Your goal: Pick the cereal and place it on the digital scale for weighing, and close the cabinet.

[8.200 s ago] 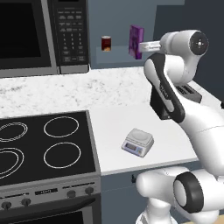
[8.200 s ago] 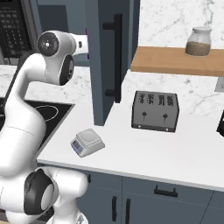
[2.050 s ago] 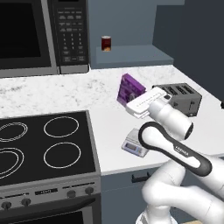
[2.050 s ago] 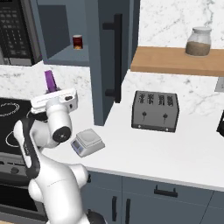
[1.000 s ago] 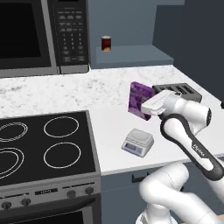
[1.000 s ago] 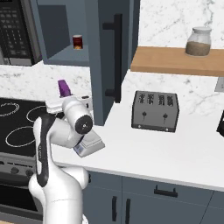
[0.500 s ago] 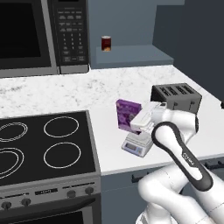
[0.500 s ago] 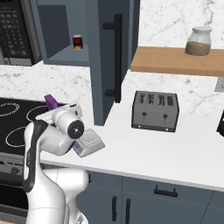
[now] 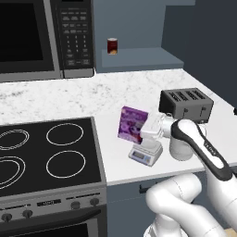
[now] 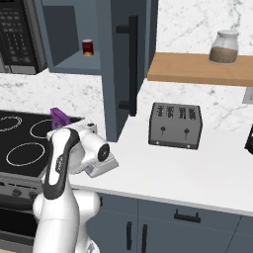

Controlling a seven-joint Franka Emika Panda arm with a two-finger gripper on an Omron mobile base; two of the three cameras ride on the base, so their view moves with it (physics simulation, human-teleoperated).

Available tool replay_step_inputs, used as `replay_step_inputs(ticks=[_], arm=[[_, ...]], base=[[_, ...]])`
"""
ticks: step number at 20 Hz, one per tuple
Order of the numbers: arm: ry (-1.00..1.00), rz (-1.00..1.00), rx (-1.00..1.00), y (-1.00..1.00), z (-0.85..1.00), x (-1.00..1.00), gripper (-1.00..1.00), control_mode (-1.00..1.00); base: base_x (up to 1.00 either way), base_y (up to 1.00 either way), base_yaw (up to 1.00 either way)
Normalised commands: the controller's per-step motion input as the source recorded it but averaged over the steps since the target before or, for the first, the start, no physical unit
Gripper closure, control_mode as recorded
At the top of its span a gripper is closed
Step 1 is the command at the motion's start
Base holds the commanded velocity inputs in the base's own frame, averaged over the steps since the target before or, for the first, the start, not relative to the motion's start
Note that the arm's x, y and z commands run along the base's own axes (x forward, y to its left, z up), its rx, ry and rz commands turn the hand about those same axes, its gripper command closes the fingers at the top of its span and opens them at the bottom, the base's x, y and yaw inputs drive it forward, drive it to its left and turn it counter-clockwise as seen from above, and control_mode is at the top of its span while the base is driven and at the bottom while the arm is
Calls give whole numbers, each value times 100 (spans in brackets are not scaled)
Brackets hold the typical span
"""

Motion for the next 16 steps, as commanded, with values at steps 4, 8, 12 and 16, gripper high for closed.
replay_step_inputs(ticks=[4,8,12,16], arm=[[-1,13,12,0,-24,19,100,-100],[-2,1,0,-5,1,1,100,-100],[5,0,-10,-9,0,0,100,-100],[0,0,-10,-2,-1,0,100,-100]], base=[[0,0,0],[0,0,0],[0,0,0],[0,0,0]])
